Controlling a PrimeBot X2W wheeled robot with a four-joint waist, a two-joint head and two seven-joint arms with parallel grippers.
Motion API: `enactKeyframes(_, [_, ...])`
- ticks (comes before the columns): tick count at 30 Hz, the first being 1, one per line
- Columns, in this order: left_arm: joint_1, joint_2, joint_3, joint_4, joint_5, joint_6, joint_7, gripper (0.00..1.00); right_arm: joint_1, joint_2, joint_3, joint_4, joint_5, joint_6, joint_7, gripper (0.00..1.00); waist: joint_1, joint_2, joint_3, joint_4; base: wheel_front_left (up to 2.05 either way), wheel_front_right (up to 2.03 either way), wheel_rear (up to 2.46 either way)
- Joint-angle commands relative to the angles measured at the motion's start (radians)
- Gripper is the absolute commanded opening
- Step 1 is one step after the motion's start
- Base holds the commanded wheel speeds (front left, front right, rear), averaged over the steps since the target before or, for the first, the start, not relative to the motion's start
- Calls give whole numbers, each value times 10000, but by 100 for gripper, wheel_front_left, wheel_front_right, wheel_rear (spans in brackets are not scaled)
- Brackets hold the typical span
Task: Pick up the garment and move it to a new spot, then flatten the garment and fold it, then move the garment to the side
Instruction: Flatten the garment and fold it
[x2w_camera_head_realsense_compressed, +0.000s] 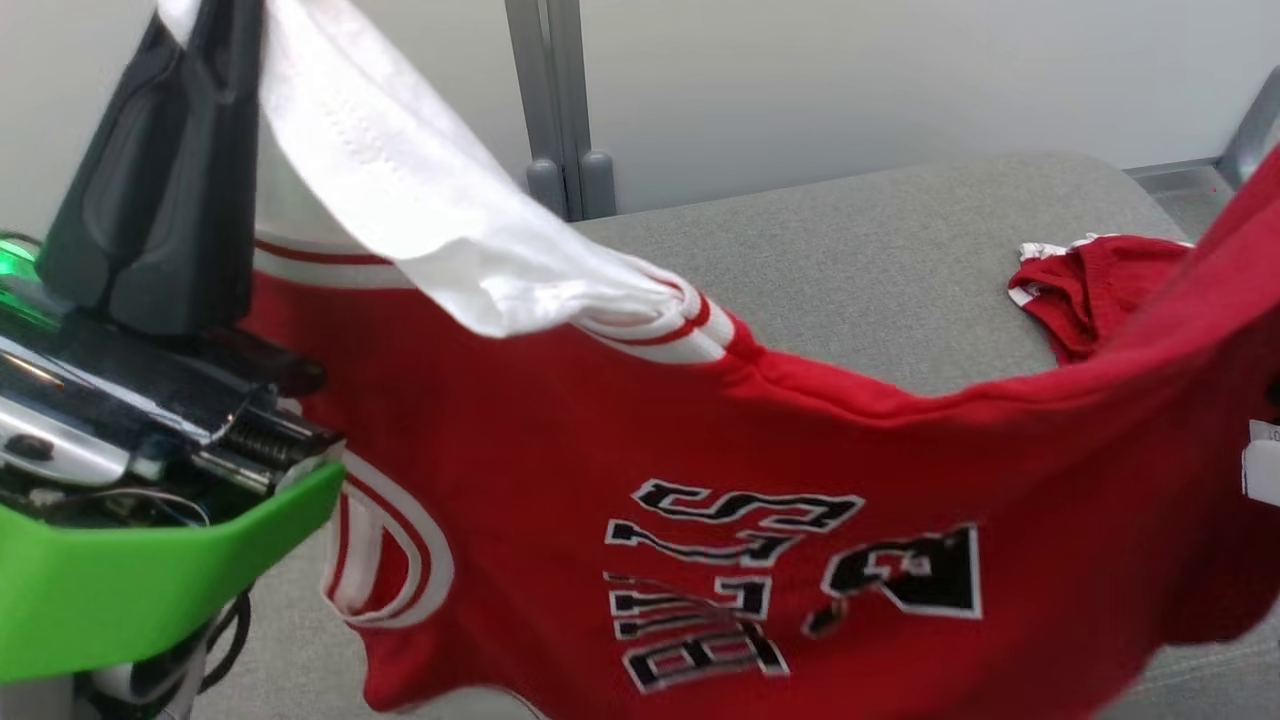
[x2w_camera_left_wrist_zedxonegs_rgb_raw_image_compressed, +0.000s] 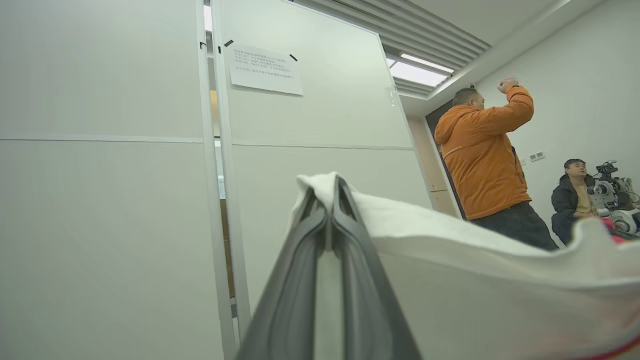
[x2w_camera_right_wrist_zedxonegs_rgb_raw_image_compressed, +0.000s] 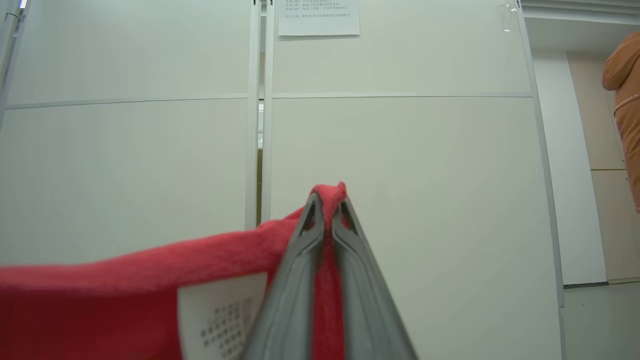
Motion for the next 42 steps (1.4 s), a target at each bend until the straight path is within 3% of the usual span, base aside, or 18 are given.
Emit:
enactKeyframes(1, [-345,161,79,-16,65,-48,210,0,76,47,-13,-163,-26,-6,125,0,0,0,175,-64,0,0,0])
enactKeyframes(5, [-952,246,8,542,-210,-67,776,0,12,207,114,260,-16,-5,279,0,0,0,794,-90,0,0,0])
enactKeyframes(11, [-2257,121,-128,3084,-682,-406,1139,0,-1584,337,691,2776,14,-5,-444,0,0,0,2044,-37,0,0,0])
enactKeyframes(17, [-5404,-193,217,6661,-295,-383,496,0,-5258,427,1367,6515,-648,-5,-1608,0,0,0,2959,-97,0,0,0])
enactKeyframes(22, [-8243,-538,356,9572,353,-196,-798,0,-8798,471,997,10018,-1792,-8,-2772,0,0,0,3621,-57,0,0,0])
enactKeyframes(25, [-9255,-764,237,10773,520,-356,-1554,0,-10182,510,968,11616,-2309,-6,-3351,0,0,0,4235,158,0,0,0])
enactKeyframes(29, [-9711,-1139,5,11946,520,-697,-2360,0,-11228,465,699,13391,-3065,-11,-3976,0,0,0,5142,616,0,0,0])
enactKeyframes(34, [-8933,-1723,-260,13037,255,-1009,-3196,0,-11463,480,-438,15063,-4122,-11,-4409,0,0,0,6211,1222,0,0,0])
enactKeyframes(38, [-8191,-1993,-450,13410,53,-1237,-3621,0,-11076,486,-1020,15865,-4465,-11,-4529,0,0,0,6701,1395,0,0,0])
enactKeyframes(42, [-7381,-2020,-342,13333,-272,-1381,-3882,0,-10564,477,-825,15619,-3932,-11,-4528,0,0,0,6864,1380,0,0,0])
